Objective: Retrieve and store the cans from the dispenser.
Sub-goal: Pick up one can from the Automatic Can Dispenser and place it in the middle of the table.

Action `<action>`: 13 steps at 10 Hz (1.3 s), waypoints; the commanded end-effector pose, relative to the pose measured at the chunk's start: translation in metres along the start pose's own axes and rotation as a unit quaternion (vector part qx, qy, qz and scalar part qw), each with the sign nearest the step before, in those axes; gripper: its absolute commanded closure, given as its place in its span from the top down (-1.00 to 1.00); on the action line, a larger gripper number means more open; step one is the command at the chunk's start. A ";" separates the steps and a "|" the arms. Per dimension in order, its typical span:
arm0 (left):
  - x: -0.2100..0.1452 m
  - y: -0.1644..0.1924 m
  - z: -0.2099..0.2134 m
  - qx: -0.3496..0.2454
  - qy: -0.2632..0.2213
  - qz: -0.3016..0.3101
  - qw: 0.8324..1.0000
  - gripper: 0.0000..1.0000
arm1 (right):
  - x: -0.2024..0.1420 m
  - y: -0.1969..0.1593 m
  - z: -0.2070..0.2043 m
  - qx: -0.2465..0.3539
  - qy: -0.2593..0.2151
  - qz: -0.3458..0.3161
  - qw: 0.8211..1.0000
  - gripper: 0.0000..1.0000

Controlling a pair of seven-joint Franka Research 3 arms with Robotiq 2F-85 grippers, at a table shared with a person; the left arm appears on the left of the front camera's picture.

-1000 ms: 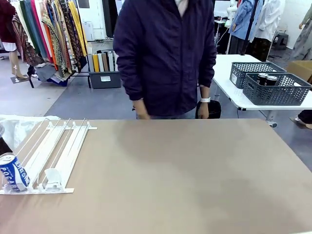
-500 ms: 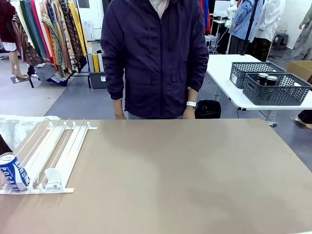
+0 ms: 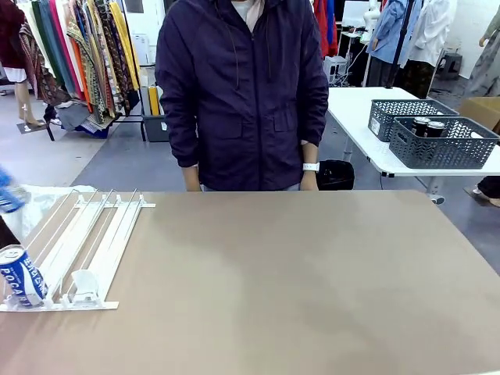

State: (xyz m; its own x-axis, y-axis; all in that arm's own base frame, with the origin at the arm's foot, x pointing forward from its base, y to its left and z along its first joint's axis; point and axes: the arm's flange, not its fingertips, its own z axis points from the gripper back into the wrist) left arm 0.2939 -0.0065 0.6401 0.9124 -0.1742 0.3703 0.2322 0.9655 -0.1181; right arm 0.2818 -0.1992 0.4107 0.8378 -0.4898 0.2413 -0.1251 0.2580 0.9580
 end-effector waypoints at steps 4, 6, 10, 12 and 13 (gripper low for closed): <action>0.153 -0.237 -0.172 0.006 -0.003 -0.192 0.981 -1.00 | 0.000 0.004 0.002 0.002 0.002 -0.001 1.000 1.00; 0.152 -0.315 -0.255 0.002 0.045 -0.254 0.966 -1.00 | 0.000 0.004 0.002 0.002 0.002 -0.001 1.000 1.00; 0.123 -0.348 -0.339 0.021 0.066 -0.310 0.948 -1.00 | 0.000 0.004 0.002 0.002 0.002 -0.001 1.000 1.00; 0.124 -0.347 -0.348 0.022 0.076 -0.308 0.948 -1.00 | 0.000 0.004 0.002 0.002 0.002 -0.001 1.000 1.00; 0.122 -0.346 -0.353 0.027 0.086 -0.308 0.947 -1.00 | 0.000 0.004 0.002 0.002 0.002 -0.001 1.000 1.00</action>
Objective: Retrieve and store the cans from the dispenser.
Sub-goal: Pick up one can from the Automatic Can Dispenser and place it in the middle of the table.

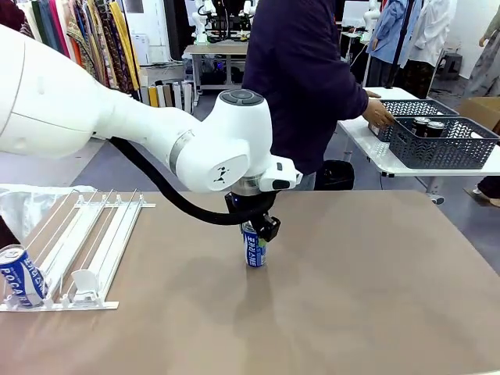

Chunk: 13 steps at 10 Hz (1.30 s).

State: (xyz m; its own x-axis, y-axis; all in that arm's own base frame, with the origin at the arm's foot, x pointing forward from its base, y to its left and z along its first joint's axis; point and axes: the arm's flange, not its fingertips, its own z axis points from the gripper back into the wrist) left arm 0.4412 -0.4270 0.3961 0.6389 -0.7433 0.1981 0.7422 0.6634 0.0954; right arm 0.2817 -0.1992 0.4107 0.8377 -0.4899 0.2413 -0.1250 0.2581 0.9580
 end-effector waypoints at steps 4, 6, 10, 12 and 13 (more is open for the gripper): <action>0.004 0.001 0.000 0.005 0.014 0.010 1.000 1.00 | 0.000 0.004 0.002 0.002 0.002 -0.001 1.000 1.00; 0.000 0.002 0.019 -0.005 0.006 0.029 1.000 1.00 | 0.000 0.004 0.002 0.002 0.002 -0.001 1.000 1.00; -0.071 0.052 0.185 -0.064 -0.025 0.091 0.993 1.00 | 0.000 0.004 0.002 0.002 0.002 -0.001 1.000 1.00; -0.148 0.122 0.242 -0.148 -0.024 0.105 0.983 1.00 | 0.000 0.004 0.002 0.002 0.002 -0.001 1.000 1.00; -0.192 0.169 0.261 -0.192 -0.020 0.130 0.973 1.00 | 0.000 0.004 0.002 0.002 0.002 -0.001 1.000 1.00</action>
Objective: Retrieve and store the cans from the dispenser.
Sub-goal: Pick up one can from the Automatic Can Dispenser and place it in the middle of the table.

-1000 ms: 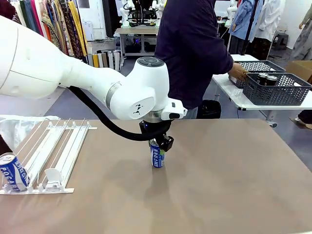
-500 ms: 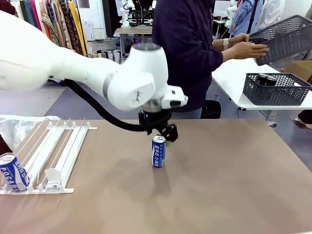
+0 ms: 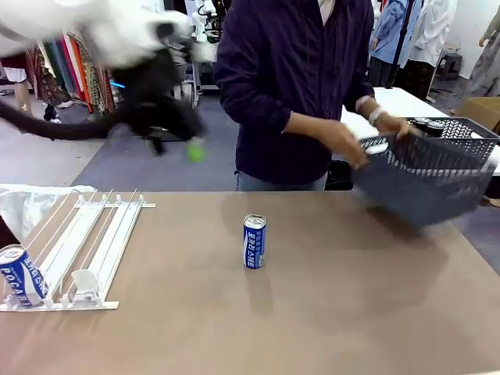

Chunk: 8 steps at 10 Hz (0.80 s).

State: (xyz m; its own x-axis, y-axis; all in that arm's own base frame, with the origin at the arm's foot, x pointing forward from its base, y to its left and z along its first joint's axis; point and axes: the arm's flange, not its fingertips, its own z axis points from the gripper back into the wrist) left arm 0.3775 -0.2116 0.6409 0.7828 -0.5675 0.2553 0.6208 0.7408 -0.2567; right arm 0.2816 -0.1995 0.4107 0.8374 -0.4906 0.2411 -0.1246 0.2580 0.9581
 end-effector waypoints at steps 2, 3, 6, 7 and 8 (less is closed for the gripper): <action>-0.112 0.153 0.061 -0.195 -0.009 0.066 0.979 1.00 | 0.000 0.004 0.002 0.002 0.002 -0.001 1.000 1.00; -0.163 0.187 0.065 -0.245 -0.065 0.110 0.961 1.00 | 0.000 0.004 0.002 0.002 0.002 -0.001 1.000 1.00; -0.319 0.237 0.040 -0.297 -0.215 0.279 0.888 1.00 | 0.000 0.004 0.002 0.002 0.002 -0.001 1.000 1.00; -0.332 0.245 0.035 -0.314 -0.207 0.265 0.888 1.00 | 0.000 0.004 0.002 0.002 0.002 -0.001 1.000 1.00; -0.332 0.251 0.034 -0.322 -0.206 0.265 0.885 1.00 | 0.000 0.004 0.002 0.002 0.002 -0.001 1.000 1.00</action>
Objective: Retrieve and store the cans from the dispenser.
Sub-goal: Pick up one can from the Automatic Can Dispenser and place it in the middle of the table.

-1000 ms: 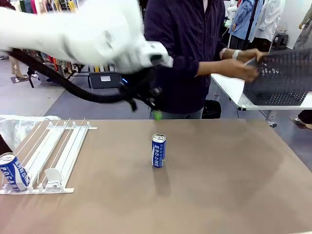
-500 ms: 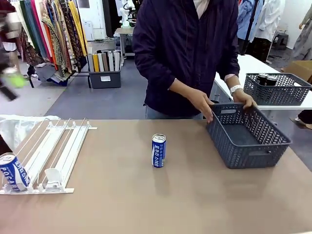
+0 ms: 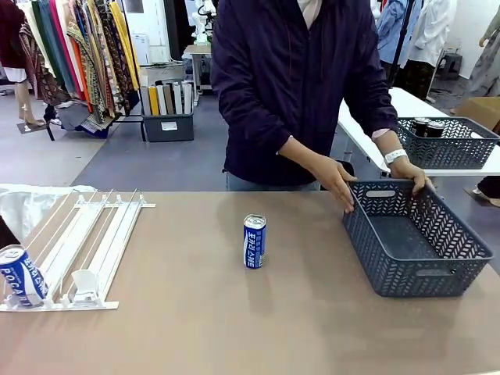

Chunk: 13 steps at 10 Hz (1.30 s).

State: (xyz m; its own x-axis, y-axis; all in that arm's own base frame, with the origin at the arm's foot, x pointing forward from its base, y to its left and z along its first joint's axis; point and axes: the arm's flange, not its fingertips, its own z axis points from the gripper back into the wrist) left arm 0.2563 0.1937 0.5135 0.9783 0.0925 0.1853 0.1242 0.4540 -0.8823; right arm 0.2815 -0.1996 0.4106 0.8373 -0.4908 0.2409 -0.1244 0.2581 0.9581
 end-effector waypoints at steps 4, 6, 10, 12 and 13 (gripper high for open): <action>0.000 0.000 0.000 0.000 0.000 0.000 1.000 1.00 | 0.000 0.004 0.002 0.002 0.002 -0.001 1.000 1.00; 0.000 0.000 0.000 0.000 0.000 0.000 1.000 1.00 | 0.000 0.004 0.002 0.002 0.002 -0.001 1.000 1.00; 0.000 0.000 0.000 0.000 0.000 0.000 1.000 1.00 | 0.000 0.004 0.002 0.002 0.002 -0.001 1.000 1.00; 0.000 0.000 0.000 0.000 0.000 0.000 1.000 1.00 | 0.000 0.004 0.002 0.002 0.002 -0.001 1.000 1.00; 0.001 0.001 -0.001 0.005 -0.002 0.008 1.000 1.00 | 0.000 0.004 0.002 0.002 0.002 -0.001 1.000 1.00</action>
State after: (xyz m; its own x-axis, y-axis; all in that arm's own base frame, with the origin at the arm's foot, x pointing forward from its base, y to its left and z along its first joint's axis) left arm 0.2574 0.1933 0.5125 0.9797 0.1027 0.1722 0.1064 0.4614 -0.8808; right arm 0.2816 -0.1996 0.4107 0.8373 -0.4907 0.2410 -0.1245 0.2582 0.9580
